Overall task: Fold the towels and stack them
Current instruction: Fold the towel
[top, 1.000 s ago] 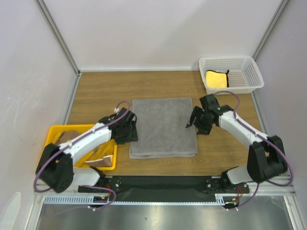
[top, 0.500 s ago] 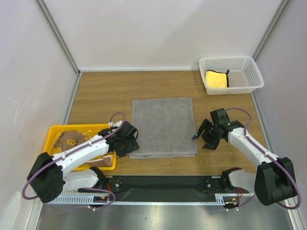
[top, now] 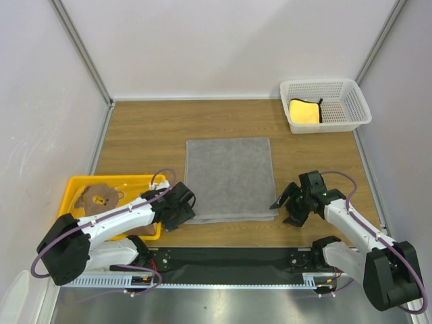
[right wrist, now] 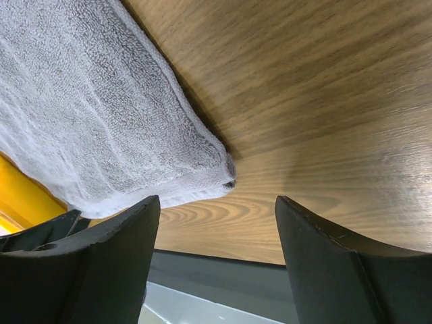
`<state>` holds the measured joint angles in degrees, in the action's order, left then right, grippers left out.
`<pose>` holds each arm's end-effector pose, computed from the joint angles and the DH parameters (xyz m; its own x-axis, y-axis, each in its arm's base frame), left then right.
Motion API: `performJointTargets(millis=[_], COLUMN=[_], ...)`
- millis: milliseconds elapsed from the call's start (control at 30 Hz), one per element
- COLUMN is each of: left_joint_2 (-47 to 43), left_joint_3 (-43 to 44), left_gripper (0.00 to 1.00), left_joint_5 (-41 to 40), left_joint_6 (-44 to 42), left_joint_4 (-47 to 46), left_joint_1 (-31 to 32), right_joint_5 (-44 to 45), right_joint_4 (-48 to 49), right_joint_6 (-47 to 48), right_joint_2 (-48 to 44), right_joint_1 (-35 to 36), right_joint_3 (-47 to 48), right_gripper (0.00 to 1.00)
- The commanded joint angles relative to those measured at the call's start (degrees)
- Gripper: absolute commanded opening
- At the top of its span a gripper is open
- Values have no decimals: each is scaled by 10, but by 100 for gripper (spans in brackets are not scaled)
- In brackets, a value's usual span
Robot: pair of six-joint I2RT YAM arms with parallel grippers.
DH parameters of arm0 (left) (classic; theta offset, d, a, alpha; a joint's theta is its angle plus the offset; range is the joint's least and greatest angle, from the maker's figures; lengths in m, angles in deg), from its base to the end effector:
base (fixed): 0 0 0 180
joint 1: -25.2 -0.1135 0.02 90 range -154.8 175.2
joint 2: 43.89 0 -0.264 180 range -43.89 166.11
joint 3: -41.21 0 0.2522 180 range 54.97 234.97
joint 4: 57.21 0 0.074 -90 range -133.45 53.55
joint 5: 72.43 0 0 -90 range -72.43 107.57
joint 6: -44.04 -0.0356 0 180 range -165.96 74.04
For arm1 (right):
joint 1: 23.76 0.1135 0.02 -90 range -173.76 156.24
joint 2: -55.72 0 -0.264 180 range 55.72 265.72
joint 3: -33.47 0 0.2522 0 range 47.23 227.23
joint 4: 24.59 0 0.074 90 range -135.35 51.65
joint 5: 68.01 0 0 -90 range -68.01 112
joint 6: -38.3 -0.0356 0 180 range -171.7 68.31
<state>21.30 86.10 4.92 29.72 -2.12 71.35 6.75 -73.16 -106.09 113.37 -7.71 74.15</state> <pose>0.1256 -0.1195 0.1604 -0.8105 -0.5210 -0.2677 -0.4850 0.8532 -0.1920 0.1558 0.0546 0.1643 -0.8113 0.5828 -0.0466 0.4950 0.7270 0.4759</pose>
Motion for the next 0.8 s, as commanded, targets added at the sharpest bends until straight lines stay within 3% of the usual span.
performJointTargets(millis=[0, 333, 500, 667, 767], left_joint_2=[-3, -12, 0, 24, 32], left_joint_3=[-19, -66, -78, -82, -79], left_gripper=[69, 57, 39, 13, 5], left_joint_5=[-27, -33, -29, -25, -25], left_joint_6=[25, 89, 101, 107, 110], left_joint_4=[-53, -94, -112, -123, -123], left_joint_1=[3, 7, 12, 19, 21], right_joint_5=[-4, 3, 7, 10, 9], right_joint_4=[26, 29, 28, 44, 56], right_joint_6=[-28, -74, -104, -140, -167], right_joint_2=[-12, -43, -72, -95, -99], right_joint_1=[-1, -1, 2, 5, 15], right_joint_3=[-7, -49, -80, -100, -111], right_gripper=[75, 73, 70, 62, 59])
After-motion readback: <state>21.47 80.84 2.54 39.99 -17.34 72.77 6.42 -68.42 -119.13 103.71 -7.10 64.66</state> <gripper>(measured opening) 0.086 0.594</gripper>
